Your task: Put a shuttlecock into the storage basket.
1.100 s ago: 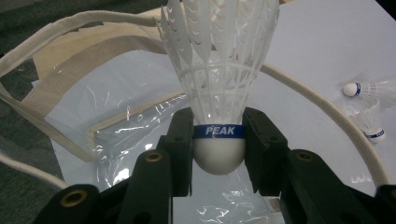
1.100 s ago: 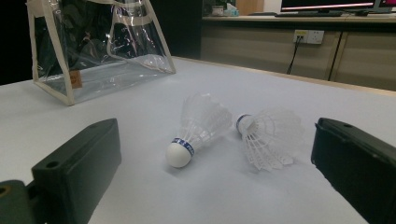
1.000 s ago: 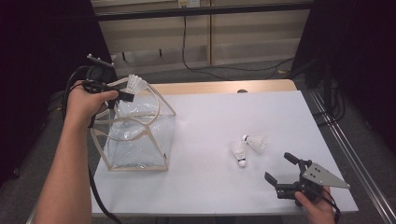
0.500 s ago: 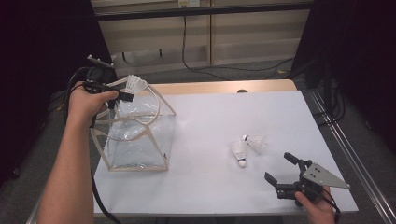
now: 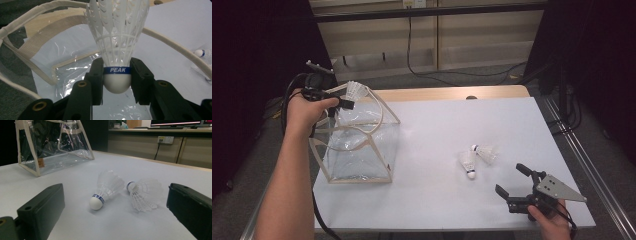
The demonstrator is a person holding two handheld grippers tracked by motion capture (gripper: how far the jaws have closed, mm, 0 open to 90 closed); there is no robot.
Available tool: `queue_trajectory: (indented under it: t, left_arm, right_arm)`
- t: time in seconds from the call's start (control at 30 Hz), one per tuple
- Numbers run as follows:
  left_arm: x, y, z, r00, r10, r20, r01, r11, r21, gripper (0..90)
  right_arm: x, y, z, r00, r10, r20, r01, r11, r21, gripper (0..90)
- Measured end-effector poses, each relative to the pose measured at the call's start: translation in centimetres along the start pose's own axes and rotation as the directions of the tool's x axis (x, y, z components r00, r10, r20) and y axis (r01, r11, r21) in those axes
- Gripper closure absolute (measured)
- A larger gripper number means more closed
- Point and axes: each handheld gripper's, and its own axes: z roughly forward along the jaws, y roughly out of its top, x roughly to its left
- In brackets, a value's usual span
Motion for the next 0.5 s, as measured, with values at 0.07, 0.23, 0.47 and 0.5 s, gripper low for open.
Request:
queue_trajectory:
  t: [0.07, 0.23, 0.47, 0.5]
  left_arm:
    - [0.09, -0.02, 0.02, 1.0, 0.001, -0.001, -0.001, 1.0, 0.004, 65.6]
    - [0.21, -0.08, 0.17, 0.9998, -0.011, -0.016, 0.011, 0.9999, -0.007, 65.6]
    - [0.35, -0.17, 0.46, 0.9993, -0.012, -0.036, 0.012, 0.9999, -0.009, 60.0]
    - [0.28, -0.17, 0.47, 0.9992, -0.011, -0.038, 0.011, 0.9999, -0.007, 59.9]
  right_arm:
    - [-0.01, -0.01, 0.0, 1.0, -0.002, 0.001, 0.002, 1.0, 0.001, 1.5]
    - [0.02, 0.0, 0.01, 1.0, 0.0, -0.001, 0.0, 1.0, 0.0, 1.5]
    - [0.0, 0.0, 0.0, 1.0, -0.001, 0.0, 0.001, 1.0, 0.0, 1.4]
    - [0.01, 0.0, 0.0, 1.0, 0.001, -0.001, -0.001, 1.0, 0.0, 1.5]
